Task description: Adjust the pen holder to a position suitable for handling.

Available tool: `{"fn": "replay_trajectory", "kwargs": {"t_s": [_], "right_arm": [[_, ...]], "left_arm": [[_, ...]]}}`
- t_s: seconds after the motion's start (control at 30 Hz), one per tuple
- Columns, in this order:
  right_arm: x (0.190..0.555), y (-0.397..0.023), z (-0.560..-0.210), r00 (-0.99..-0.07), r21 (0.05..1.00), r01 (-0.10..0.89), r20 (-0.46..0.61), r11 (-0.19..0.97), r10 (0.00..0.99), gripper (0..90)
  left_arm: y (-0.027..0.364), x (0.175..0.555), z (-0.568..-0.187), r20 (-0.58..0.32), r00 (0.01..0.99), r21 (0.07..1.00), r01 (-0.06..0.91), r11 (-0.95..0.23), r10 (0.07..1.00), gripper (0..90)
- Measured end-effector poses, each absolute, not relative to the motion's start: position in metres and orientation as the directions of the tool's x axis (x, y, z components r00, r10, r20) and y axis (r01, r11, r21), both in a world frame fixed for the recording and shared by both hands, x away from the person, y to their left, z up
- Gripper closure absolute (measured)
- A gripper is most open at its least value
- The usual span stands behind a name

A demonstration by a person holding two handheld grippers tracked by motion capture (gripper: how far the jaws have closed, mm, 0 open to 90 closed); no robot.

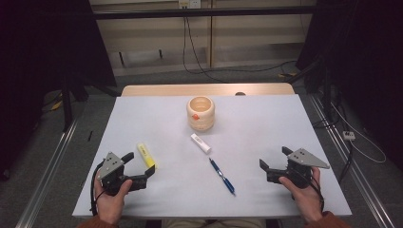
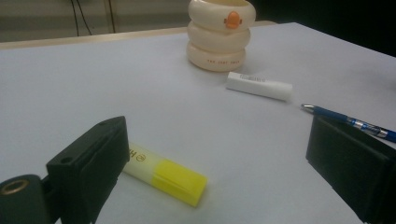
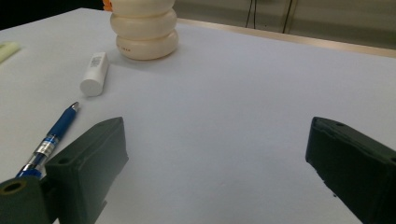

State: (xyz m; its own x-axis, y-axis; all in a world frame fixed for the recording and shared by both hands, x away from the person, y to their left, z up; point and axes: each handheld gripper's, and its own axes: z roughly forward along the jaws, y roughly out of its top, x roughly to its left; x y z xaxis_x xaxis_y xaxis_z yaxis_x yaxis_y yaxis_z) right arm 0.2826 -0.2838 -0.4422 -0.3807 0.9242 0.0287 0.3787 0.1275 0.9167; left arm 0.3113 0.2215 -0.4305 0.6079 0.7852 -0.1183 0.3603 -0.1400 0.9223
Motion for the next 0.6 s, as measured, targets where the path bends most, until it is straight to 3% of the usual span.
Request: {"fn": "replay_trajectory", "kwargs": {"t_s": [0.6], "right_arm": [[0.293, -0.269, -0.434, -0.453, 0.901, 0.401, 0.036, 0.168, 0.891, 7.4]], "left_arm": [[0.223, 0.308, -0.429, -0.097, 0.619, 0.922, 0.350, -0.164, 0.780, 6.0]]}}
